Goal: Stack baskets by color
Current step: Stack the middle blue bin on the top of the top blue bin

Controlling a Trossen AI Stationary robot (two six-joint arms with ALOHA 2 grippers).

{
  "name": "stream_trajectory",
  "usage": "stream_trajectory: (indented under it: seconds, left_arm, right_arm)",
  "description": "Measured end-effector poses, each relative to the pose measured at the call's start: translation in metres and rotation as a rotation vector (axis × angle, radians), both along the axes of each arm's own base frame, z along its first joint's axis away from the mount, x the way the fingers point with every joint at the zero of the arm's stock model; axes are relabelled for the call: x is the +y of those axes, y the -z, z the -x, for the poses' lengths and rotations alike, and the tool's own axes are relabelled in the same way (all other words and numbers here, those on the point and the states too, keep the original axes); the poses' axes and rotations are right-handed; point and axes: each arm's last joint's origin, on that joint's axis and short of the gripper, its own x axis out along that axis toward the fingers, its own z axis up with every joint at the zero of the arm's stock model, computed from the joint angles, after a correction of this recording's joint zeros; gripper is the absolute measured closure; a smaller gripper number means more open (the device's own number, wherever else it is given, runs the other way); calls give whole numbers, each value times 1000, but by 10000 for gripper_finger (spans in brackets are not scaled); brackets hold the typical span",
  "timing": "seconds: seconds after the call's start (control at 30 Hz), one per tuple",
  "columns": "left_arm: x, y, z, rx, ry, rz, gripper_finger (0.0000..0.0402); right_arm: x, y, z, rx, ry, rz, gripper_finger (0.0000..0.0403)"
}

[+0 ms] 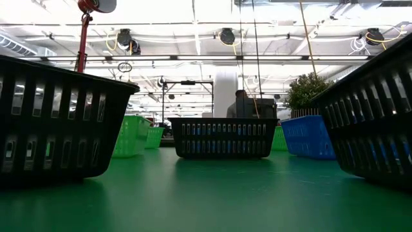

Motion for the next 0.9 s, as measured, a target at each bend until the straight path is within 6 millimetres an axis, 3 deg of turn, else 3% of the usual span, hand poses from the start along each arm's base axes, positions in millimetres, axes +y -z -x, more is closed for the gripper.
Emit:
stream_trajectory:
  seconds: [0.63,0.9]
  left_arm:
    - [0,0,0,-4,-22,38,398]
    - [1,2,-4,14,-43,2,398]
  right_arm:
    - [0,3,1,29,5,-12,403]
    - [0,19,-6,117,8,-12,403]
